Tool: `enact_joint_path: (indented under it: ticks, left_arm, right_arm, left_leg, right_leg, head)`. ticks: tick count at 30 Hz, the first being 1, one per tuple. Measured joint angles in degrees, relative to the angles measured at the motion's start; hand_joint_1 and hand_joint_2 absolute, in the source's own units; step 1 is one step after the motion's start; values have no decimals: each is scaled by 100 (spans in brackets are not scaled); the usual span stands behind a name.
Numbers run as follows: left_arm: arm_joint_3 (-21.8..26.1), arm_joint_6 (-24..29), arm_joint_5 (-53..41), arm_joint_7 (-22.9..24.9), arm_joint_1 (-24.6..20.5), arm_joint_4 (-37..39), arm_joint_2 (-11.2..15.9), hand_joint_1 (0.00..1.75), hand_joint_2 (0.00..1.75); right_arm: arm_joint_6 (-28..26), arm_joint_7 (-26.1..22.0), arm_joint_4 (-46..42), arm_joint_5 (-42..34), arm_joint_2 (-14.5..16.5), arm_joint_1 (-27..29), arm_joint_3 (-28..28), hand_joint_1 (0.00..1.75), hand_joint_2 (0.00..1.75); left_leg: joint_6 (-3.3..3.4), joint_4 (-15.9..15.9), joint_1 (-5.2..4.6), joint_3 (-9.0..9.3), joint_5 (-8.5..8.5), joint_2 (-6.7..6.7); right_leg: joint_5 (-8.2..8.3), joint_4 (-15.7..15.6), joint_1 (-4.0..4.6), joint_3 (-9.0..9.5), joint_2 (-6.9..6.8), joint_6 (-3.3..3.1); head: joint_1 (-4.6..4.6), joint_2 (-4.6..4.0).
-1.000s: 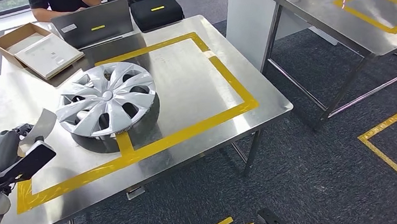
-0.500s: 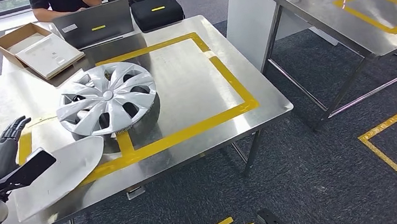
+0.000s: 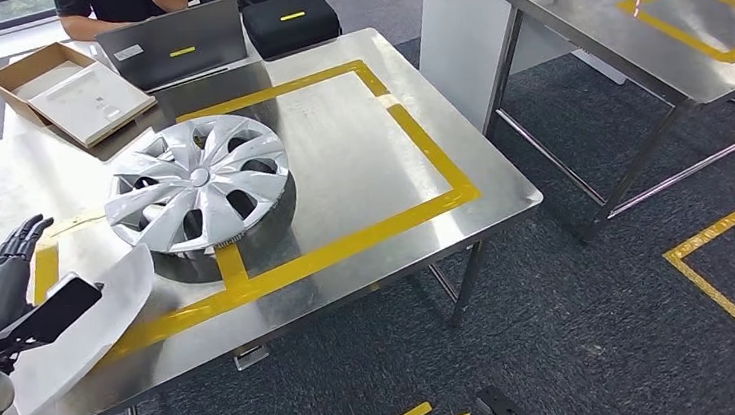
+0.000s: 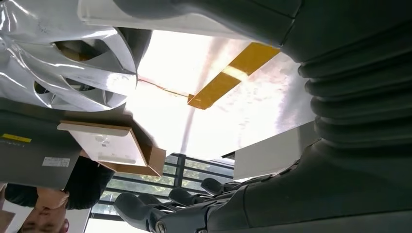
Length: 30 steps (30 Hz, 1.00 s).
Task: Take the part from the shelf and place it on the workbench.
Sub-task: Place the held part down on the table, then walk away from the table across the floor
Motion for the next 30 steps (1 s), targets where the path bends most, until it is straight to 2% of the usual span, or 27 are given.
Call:
enact_joint_path:
  ticks: [4, 10, 18, 26, 30]
  left_arm:
    - [15, 95, 121, -152, -173, -62, 10, 0, 0]
    - [185, 161, 389, -515, -700, -271, 26, 0, 0]
    - [387, -1, 578, -688, -1309, -934, 184, 0, 0]
    - [436, 34, 519, -548, -1302, -1573, 329, 0, 0]
    - [441, 44, 477, -502, -1243, -1716, 377, 0, 0]
  right_arm:
    - [0, -1, 0, -13, 0, 2, 0, 0, 0]
    - [0, -1, 0, -20, 2, 4, -1, 0, 0]
    - [0, -16, 0, -14, 2, 1, -2, 0, 0]
    - [0, -78, 0, 39, 34, -5, -2, 0, 0]
    - [0, -109, 0, 56, 46, -6, -2, 0, 0]
  left_leg:
    - [-1, 0, 0, 0, 1, -1]
    - [-3, 1, 0, 1, 3, -1]
    - [-4, 0, 1, 3, 4, -1]
    - [3, 9, -23, 4, -3, -7]
    - [29, 25, -42, 1, -20, -7]
  right_leg:
    - [0, 0, 0, 1, 0, 0]
    - [1, 0, 1, 3, -1, 1]
    - [1, 0, 0, 5, -1, 1]
    - [2, -1, -18, 10, -3, 5]
    - [-4, -3, -32, 15, -4, 33]
  head:
    - [0, 0]
    - [0, 0]
    - [0, 0]
    - [0, 0]
    - [-1, 0]
